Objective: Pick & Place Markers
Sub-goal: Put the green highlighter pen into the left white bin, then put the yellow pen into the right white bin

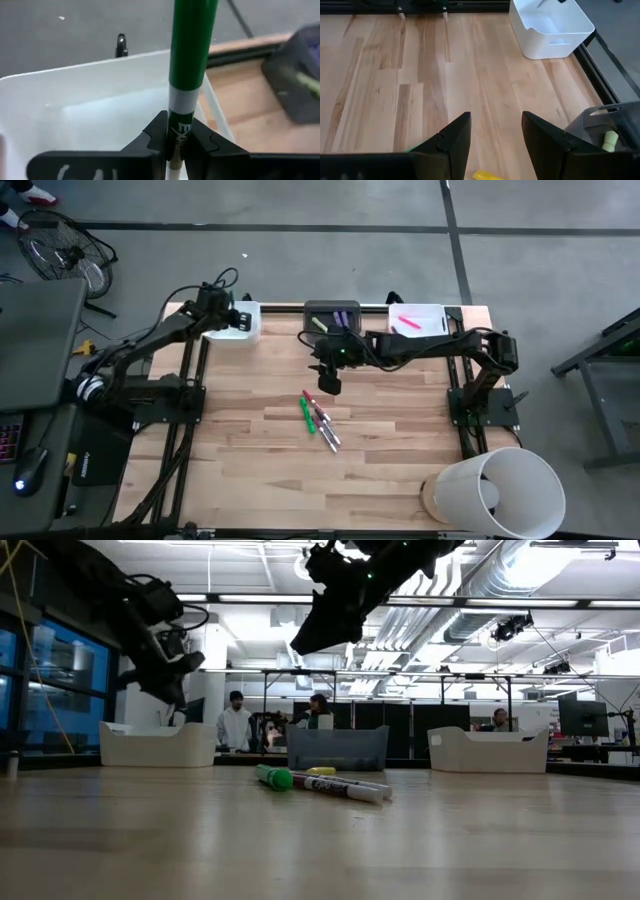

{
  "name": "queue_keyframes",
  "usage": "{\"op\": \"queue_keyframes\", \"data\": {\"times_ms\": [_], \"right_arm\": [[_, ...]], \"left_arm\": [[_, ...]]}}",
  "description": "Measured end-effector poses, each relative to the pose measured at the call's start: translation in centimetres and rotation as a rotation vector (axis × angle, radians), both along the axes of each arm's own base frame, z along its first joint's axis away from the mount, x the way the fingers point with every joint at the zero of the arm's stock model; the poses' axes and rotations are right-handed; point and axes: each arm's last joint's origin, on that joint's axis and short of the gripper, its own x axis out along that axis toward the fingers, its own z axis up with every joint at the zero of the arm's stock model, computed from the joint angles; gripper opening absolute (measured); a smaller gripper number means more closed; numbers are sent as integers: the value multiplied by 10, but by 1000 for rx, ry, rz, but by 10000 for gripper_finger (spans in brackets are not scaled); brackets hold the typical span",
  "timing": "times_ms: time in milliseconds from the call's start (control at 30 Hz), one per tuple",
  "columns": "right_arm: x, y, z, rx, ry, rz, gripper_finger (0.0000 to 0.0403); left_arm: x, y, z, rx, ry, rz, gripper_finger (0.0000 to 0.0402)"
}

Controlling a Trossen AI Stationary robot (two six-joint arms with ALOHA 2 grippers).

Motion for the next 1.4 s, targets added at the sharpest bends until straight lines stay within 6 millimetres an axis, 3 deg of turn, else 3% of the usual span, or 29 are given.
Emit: {"op": "queue_keyframes", "data": {"times_ms": [267, 667, 1000, 1400], "right_arm": [[1, 7, 0, 3, -1, 15, 165], [2, 11, 1, 0, -7, 33, 165], [5, 19, 4, -18, -42, 61, 165], [5, 19, 4, -18, -49, 62, 165]], "left_arm": [[5, 6, -5, -65, -158, 106, 34], [-2, -1, -29, -218, -436, 522, 34], [1, 2, -25, -274, -617, 602, 39], [0, 2, -25, -285, -646, 645, 99]]}}
